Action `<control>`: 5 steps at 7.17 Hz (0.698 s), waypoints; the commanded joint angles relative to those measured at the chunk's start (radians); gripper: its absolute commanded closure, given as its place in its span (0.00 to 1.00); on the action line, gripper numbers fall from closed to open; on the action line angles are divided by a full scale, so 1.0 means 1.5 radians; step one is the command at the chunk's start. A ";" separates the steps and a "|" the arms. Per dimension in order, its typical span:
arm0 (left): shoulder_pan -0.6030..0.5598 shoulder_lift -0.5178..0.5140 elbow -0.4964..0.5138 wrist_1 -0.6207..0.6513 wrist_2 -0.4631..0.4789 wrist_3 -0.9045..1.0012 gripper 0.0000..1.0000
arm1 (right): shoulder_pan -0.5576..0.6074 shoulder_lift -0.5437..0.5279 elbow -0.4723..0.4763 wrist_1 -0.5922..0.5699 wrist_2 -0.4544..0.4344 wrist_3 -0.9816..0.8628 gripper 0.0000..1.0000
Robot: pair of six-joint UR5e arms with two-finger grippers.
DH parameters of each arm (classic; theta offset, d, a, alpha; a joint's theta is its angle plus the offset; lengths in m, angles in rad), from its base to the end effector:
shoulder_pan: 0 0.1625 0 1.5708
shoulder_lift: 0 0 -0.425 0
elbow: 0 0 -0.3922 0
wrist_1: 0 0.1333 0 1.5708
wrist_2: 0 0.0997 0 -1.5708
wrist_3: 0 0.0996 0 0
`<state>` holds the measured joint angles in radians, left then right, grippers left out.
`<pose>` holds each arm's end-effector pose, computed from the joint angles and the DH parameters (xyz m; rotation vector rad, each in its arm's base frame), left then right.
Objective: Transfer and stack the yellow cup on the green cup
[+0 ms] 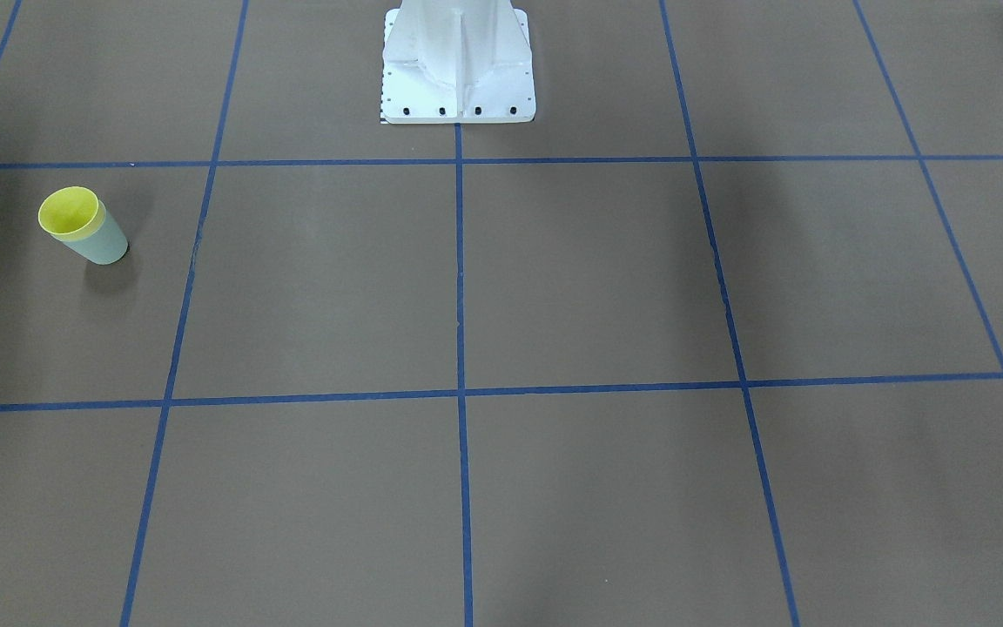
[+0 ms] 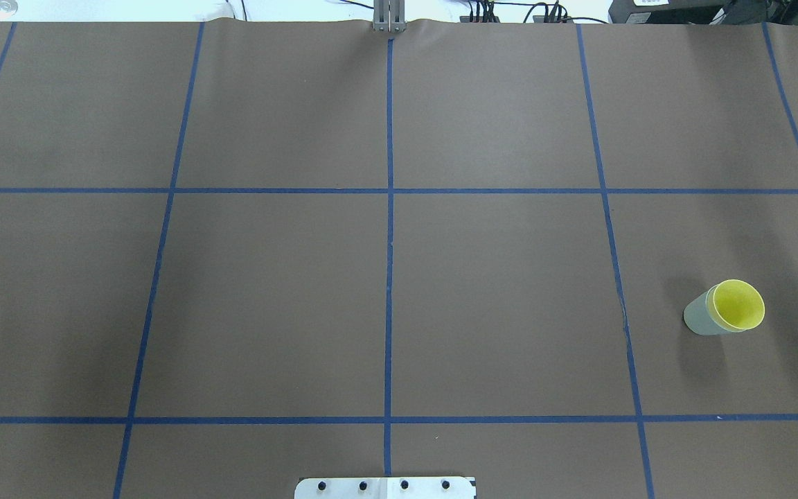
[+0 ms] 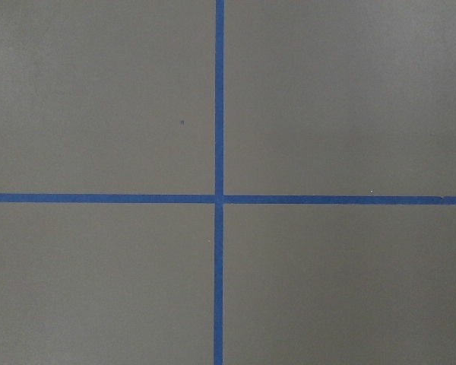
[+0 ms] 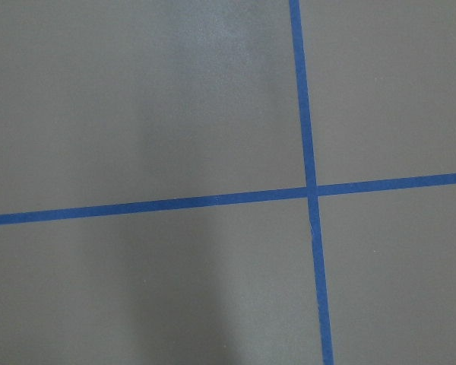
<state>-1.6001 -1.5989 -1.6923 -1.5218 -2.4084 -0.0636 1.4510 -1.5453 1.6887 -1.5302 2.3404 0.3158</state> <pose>-0.0741 -0.5037 0.5852 0.0803 0.8384 -0.0452 0.0026 -0.5141 0.5834 0.0049 -0.7873 0.1150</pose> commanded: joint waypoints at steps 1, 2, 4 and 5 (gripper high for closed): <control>0.006 0.006 0.000 0.000 0.001 -0.002 0.00 | -0.001 0.005 -0.001 -0.006 -0.003 0.000 0.00; 0.006 0.006 -0.003 0.000 0.001 -0.002 0.00 | -0.002 0.006 -0.001 -0.005 -0.006 -0.001 0.00; 0.007 0.006 -0.002 -0.002 0.000 -0.002 0.00 | -0.001 0.004 0.001 -0.003 -0.008 0.000 0.00; 0.008 0.006 -0.003 -0.001 0.000 -0.002 0.00 | -0.001 0.004 0.000 -0.003 -0.009 0.000 0.00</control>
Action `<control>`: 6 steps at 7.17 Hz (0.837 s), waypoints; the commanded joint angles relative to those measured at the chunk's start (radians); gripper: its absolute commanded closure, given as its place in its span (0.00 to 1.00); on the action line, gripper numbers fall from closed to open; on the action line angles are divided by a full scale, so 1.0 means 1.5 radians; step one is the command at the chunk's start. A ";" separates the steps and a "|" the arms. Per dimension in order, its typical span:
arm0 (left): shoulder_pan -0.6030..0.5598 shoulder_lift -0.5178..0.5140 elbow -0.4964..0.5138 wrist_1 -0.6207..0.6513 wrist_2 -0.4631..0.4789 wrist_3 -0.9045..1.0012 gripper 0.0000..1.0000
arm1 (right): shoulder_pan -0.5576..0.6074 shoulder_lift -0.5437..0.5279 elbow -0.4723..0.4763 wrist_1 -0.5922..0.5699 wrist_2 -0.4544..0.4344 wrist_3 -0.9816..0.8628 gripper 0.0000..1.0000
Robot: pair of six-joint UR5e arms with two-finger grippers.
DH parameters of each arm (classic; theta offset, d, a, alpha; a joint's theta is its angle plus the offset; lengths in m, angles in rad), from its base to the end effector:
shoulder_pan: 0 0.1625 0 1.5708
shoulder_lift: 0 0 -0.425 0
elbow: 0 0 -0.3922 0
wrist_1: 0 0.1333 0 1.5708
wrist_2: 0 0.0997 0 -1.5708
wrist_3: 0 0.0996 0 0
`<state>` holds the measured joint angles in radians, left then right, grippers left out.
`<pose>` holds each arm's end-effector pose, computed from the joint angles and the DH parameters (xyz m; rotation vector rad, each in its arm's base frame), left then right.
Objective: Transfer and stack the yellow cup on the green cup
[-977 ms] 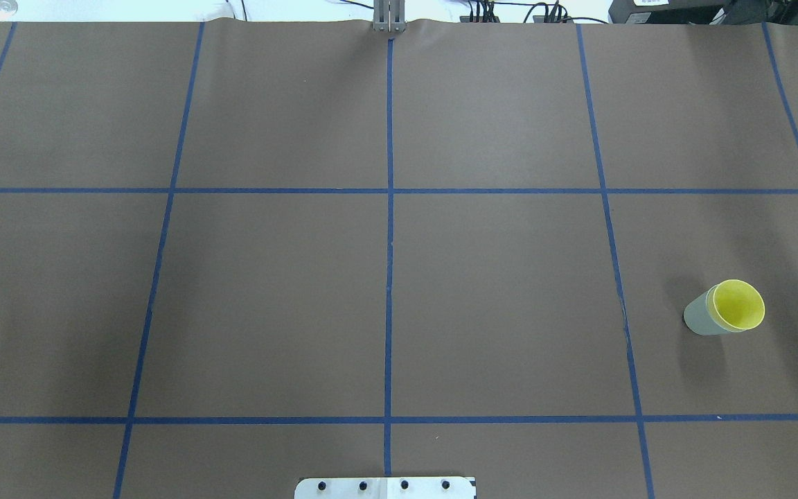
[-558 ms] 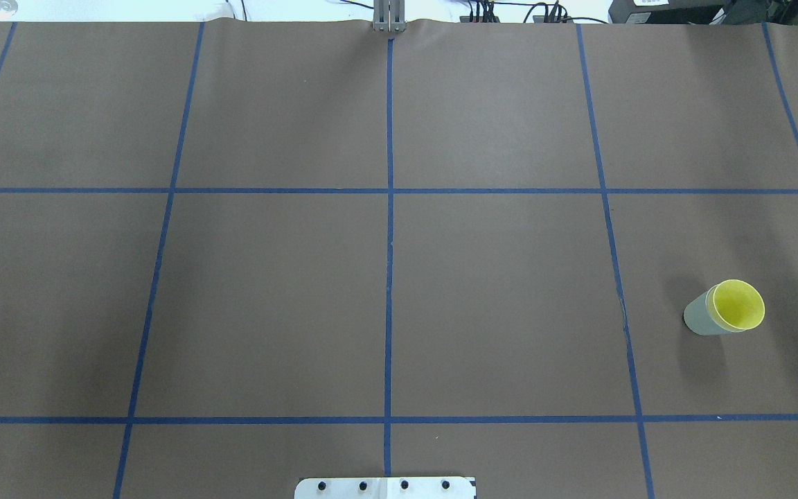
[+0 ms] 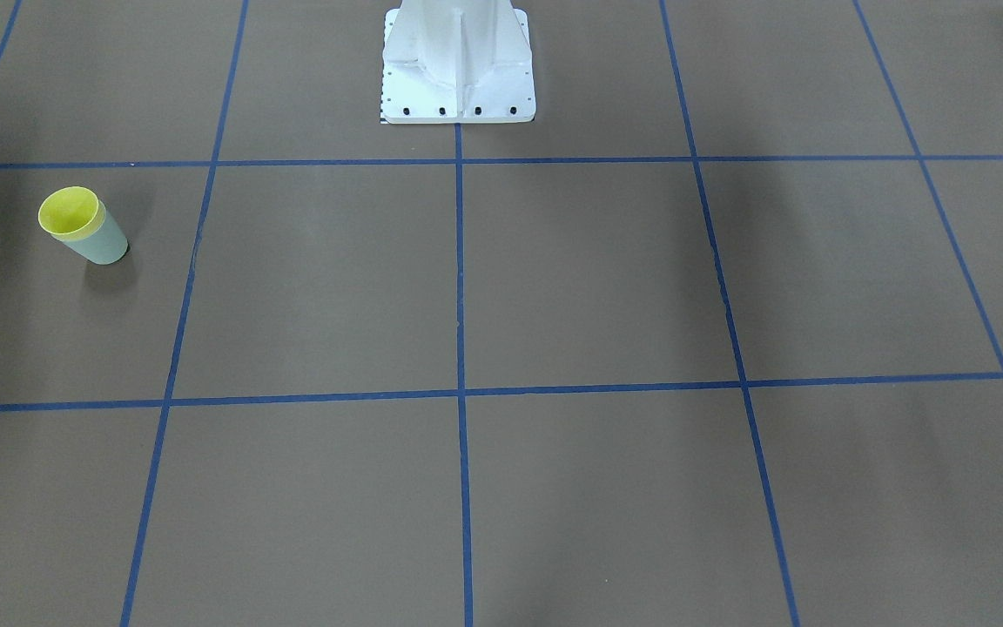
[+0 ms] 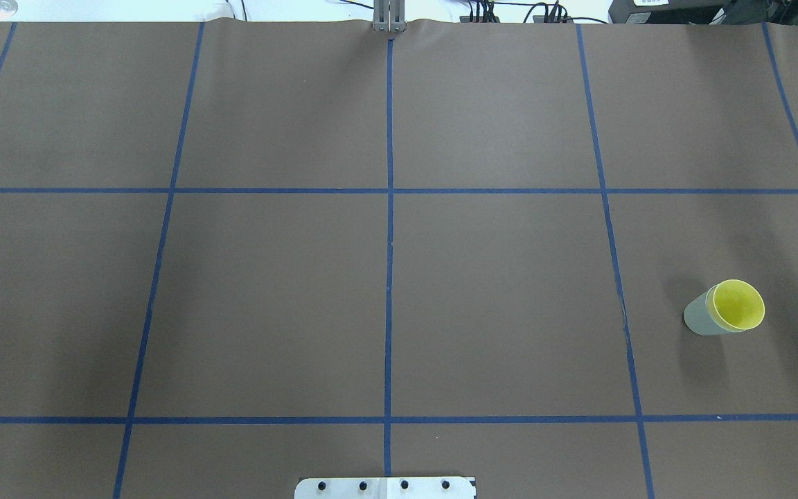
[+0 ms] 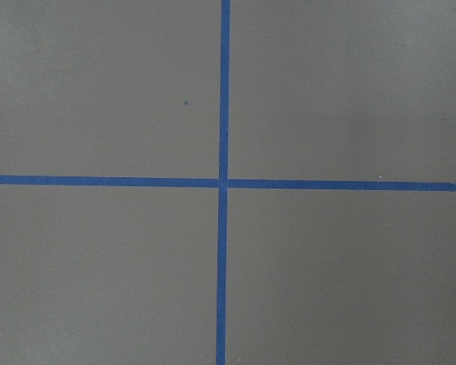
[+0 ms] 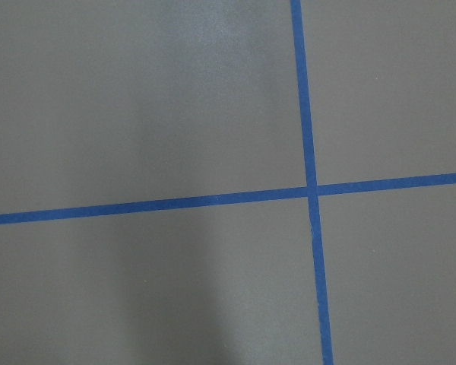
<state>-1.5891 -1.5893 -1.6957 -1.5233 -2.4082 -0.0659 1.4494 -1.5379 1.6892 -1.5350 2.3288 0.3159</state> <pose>-0.0685 -0.5005 0.5882 0.0703 0.8386 -0.0390 0.0022 -0.5172 0.5807 0.0099 -0.7766 0.1137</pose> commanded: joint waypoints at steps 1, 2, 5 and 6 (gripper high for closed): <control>0.007 -0.001 -0.001 0.000 0.000 0.000 0.00 | 0.000 0.000 0.001 0.001 -0.001 0.000 0.00; 0.014 -0.002 -0.002 0.000 0.000 0.001 0.00 | 0.000 0.000 0.001 0.001 -0.001 0.000 0.00; 0.017 0.000 -0.001 -0.016 0.000 0.000 0.00 | 0.000 -0.001 0.002 0.003 -0.011 0.000 0.00; 0.017 0.001 0.000 -0.017 -0.002 -0.001 0.00 | 0.000 -0.001 0.002 0.002 -0.011 0.000 0.00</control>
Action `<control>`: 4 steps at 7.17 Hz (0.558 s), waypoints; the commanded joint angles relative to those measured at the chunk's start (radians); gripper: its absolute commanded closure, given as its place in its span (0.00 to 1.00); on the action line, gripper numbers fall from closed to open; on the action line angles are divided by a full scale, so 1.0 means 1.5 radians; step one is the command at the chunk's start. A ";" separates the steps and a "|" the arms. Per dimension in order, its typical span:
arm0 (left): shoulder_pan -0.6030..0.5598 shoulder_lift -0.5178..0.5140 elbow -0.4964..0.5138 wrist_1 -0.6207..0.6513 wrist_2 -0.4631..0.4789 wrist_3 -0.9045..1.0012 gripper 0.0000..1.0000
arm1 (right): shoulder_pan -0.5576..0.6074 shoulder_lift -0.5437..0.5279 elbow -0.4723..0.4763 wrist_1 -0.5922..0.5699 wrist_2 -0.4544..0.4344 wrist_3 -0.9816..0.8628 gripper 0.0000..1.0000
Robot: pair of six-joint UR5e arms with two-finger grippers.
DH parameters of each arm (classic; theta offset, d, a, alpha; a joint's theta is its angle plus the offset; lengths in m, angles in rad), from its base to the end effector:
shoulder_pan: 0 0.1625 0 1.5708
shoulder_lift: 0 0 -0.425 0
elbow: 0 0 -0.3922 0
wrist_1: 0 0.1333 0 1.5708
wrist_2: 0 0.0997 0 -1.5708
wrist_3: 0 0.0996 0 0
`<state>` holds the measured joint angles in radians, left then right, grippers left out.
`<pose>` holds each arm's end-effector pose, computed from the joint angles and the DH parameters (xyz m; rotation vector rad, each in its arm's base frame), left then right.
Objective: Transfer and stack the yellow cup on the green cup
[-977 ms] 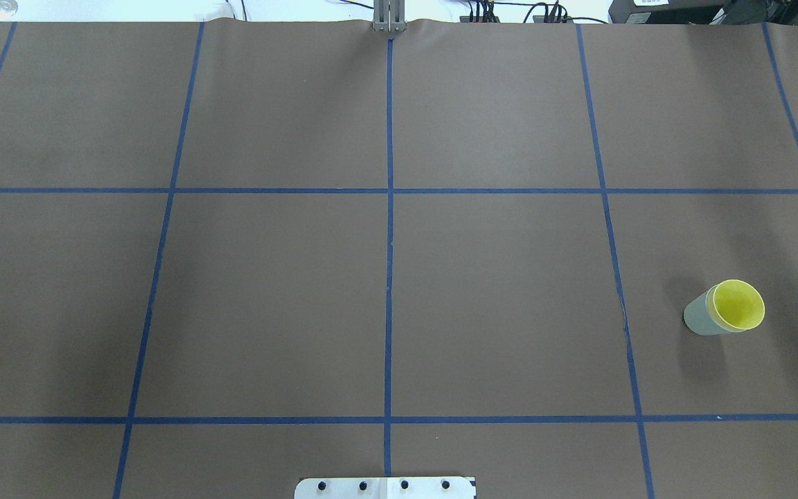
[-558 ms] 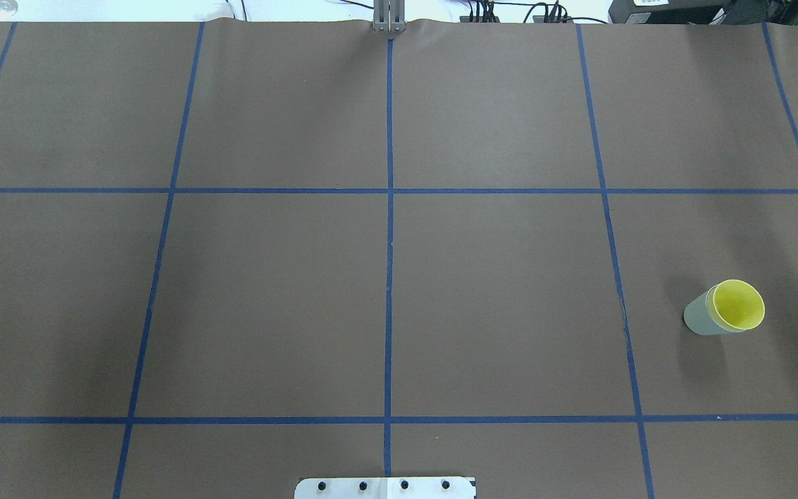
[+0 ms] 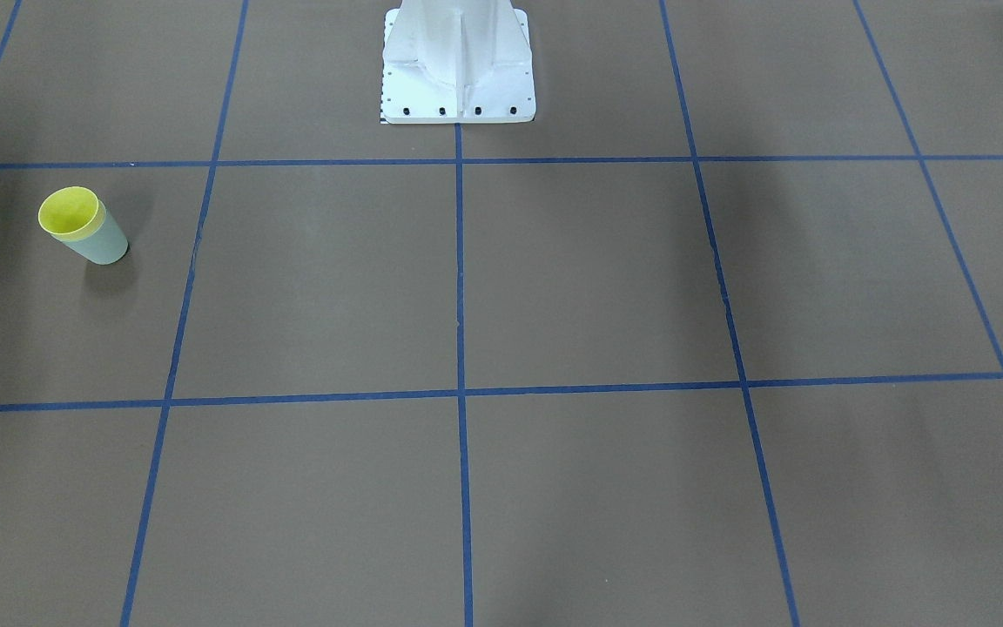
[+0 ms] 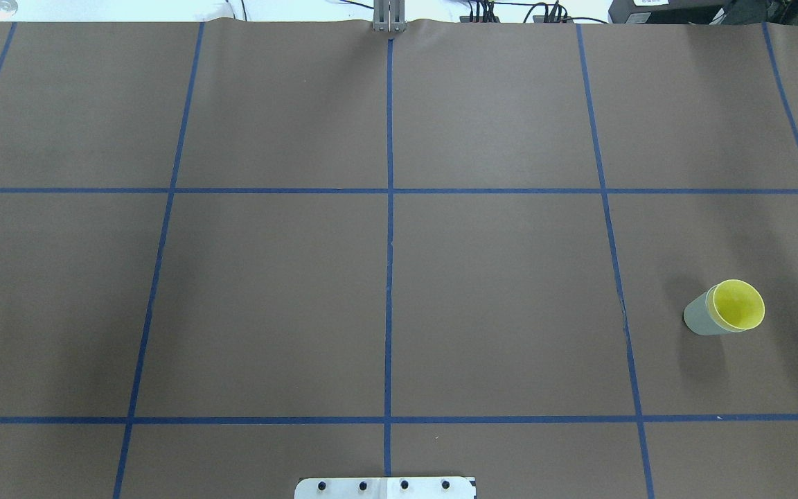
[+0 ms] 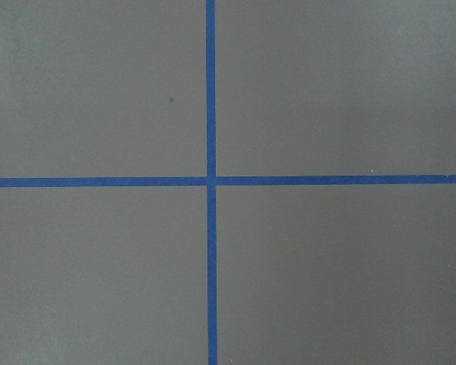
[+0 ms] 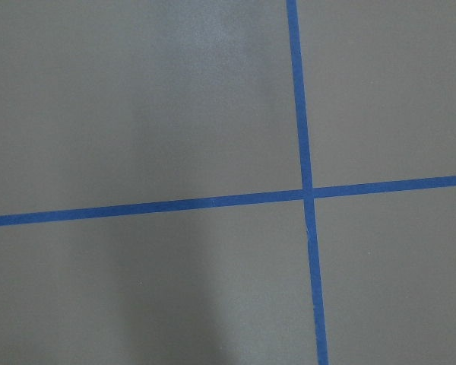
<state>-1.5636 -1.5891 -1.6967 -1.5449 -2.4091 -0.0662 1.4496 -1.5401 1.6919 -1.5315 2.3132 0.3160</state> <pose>-0.0556 -0.5032 0.5854 0.0805 0.8407 -0.0059 0.0035 -0.5168 0.5811 0.0174 -0.7623 0.1143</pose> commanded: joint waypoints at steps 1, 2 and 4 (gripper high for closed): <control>0.000 0.004 0.000 -0.002 -0.003 -0.001 0.00 | 0.000 0.000 0.000 -0.001 -0.001 0.000 0.00; 0.000 0.004 0.000 -0.002 -0.006 -0.007 0.00 | 0.000 -0.001 0.000 0.000 -0.001 0.000 0.00; 0.000 0.004 -0.001 -0.001 -0.006 -0.008 0.00 | 0.000 -0.002 0.000 0.000 -0.001 0.000 0.00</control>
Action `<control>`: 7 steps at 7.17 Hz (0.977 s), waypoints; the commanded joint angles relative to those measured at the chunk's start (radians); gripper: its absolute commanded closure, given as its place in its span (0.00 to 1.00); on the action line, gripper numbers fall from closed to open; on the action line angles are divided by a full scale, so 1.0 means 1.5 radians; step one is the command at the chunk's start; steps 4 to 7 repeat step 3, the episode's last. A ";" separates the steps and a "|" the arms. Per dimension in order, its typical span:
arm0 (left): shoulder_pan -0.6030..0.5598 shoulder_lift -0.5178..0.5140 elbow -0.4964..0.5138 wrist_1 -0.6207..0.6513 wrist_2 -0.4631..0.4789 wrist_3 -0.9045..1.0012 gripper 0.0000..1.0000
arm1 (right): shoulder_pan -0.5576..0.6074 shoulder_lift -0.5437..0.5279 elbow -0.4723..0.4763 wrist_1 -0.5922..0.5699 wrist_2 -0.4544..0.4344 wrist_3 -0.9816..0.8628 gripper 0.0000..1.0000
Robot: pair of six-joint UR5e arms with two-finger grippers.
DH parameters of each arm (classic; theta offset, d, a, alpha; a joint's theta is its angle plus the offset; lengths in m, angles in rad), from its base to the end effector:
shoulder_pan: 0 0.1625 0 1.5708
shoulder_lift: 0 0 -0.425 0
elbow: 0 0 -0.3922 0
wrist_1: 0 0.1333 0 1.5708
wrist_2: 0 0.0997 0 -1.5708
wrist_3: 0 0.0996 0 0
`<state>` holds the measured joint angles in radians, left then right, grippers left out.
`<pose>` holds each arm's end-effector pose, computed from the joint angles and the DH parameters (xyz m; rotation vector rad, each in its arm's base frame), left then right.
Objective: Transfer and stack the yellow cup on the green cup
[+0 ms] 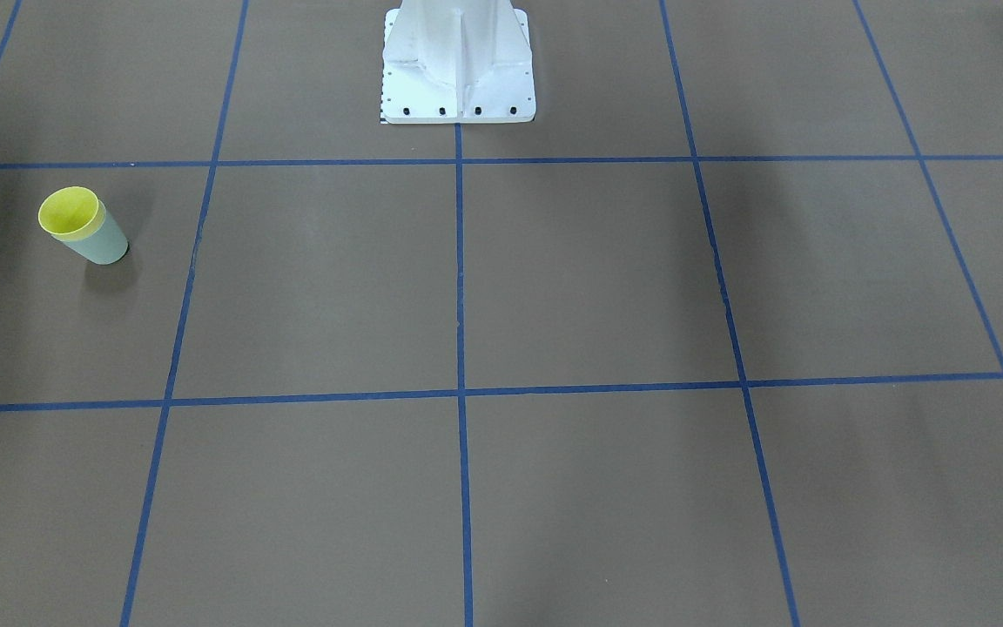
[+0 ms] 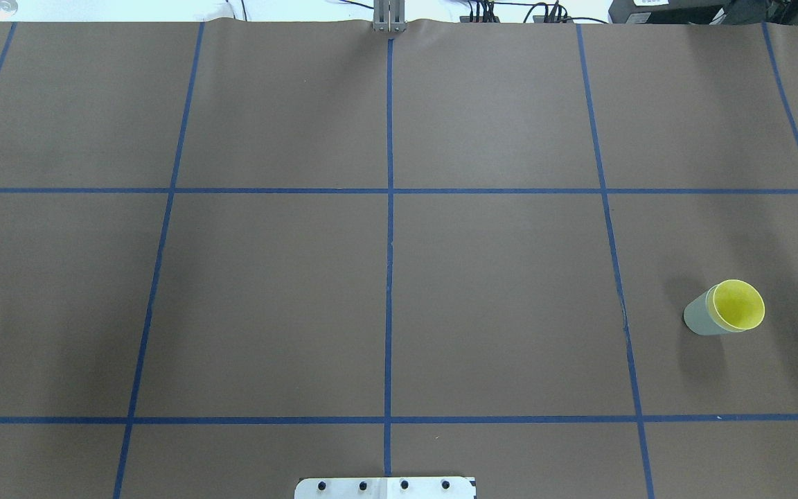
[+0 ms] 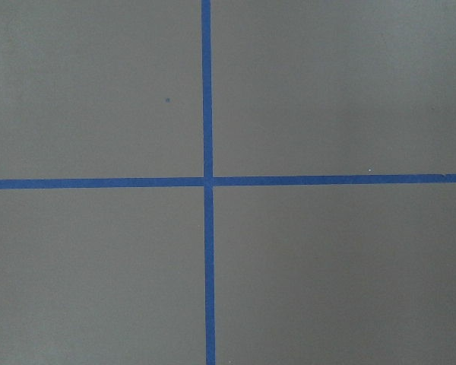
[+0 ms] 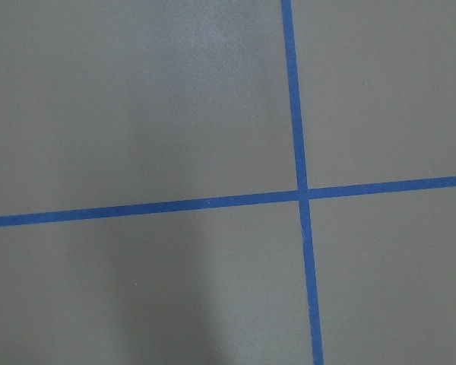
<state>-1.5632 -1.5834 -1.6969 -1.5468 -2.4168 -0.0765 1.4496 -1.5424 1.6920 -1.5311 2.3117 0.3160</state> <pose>-0.0549 -0.5008 0.5874 0.0722 0.8488 -0.0162 0.0037 -0.5159 0.5823 0.0161 -0.7605 0.1152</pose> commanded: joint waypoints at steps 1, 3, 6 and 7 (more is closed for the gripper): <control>0.000 0.000 -0.001 0.000 0.000 -0.001 0.00 | 0.000 -0.002 0.000 0.000 0.000 0.000 0.00; 0.000 0.000 -0.001 -0.001 0.002 0.000 0.00 | 0.000 -0.002 0.000 0.000 0.000 0.000 0.00; 0.000 0.000 -0.001 -0.001 0.002 0.000 0.00 | 0.000 -0.002 0.000 0.000 0.000 0.000 0.00; 0.000 0.000 -0.001 -0.001 0.002 0.000 0.00 | 0.000 -0.002 0.000 0.000 0.000 0.000 0.00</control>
